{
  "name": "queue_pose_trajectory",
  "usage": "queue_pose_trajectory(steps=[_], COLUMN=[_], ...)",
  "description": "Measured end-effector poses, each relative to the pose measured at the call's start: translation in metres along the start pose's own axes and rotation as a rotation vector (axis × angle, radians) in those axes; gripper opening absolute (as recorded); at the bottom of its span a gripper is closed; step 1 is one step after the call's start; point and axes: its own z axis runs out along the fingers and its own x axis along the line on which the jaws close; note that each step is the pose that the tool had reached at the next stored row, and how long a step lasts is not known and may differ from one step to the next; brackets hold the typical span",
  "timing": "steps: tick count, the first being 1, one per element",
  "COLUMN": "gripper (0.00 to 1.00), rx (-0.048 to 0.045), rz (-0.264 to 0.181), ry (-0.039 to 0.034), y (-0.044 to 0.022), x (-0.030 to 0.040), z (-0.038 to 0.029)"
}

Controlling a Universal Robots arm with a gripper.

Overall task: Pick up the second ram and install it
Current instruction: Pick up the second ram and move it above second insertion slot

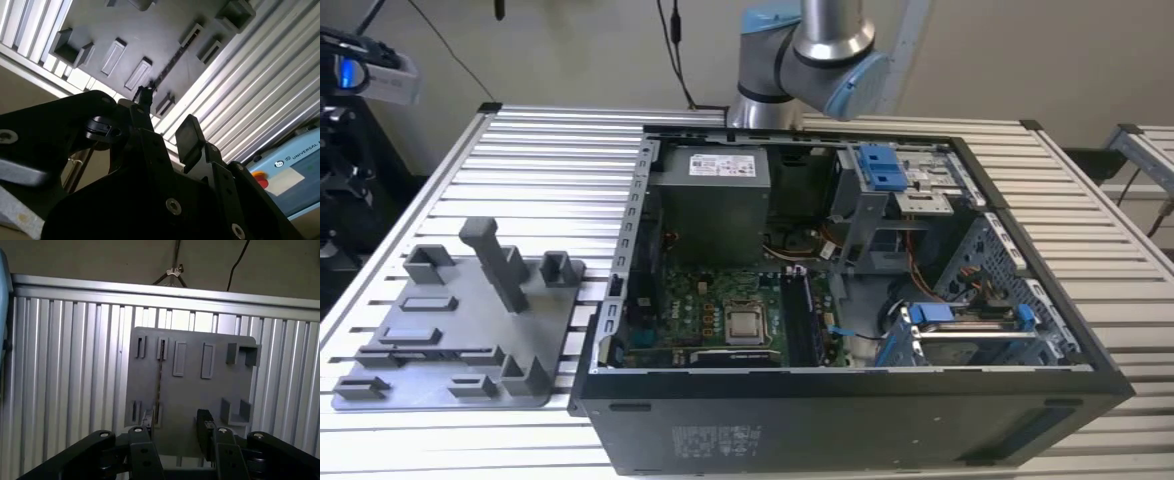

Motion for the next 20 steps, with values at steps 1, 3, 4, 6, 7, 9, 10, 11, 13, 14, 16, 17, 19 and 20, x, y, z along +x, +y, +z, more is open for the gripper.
queue_pose_trajectory(steps=[1, 3, 4, 6, 7, 9, 10, 11, 13, 14, 16, 17, 19, 20], gripper=[0.48, 0.48, 0.48, 0.48, 0.48, 0.48, 0.48, 0.48, 0.48, 0.48, 0.48, 0.48, 0.48, 0.48], rx=[-0.0004, -0.0003, -0.0002, -0.0003, -0.0002, -0.0004, -0.0004, -0.0004, -0.0003, -0.0003, 0.0002, 0.0009, 0.0019, 0.0026], rz=[0.000, 0.000, 0.000, 0.000, 0.000, 0.000, 0.000, 0.000, 0.000, 0.000, 0.000, 0.000, 0.000, 0.000], ry=[0.0003, 0.0002, 0.0007, 0.0013, 0.0014, 0.0025, 0.0027, 0.0027, 0.0027, 0.0028, 0.0028, 0.0028, 0.0029, 0.0030], y=[0.0000, -0.0001, -0.0001, -0.0002, -0.0002, -0.0003, -0.0004, -0.0005, -0.0005, -0.0006, -0.0006, -0.0006, -0.0006, -0.0005], x=[0.0000, 0.0000, 0.0000, 0.0001, 0.0001, 0.0001, 0.0001, 0.0001, 0.0001, 0.0001, 0.0001, 0.0001, 0.0002, 0.0002], z=[0.0004, 0.0016, 0.0027, 0.0051, 0.0064, 0.0092, 0.0106, 0.0120, 0.0149, 0.0163, 0.0193, 0.0210, 0.0242, 0.0258])
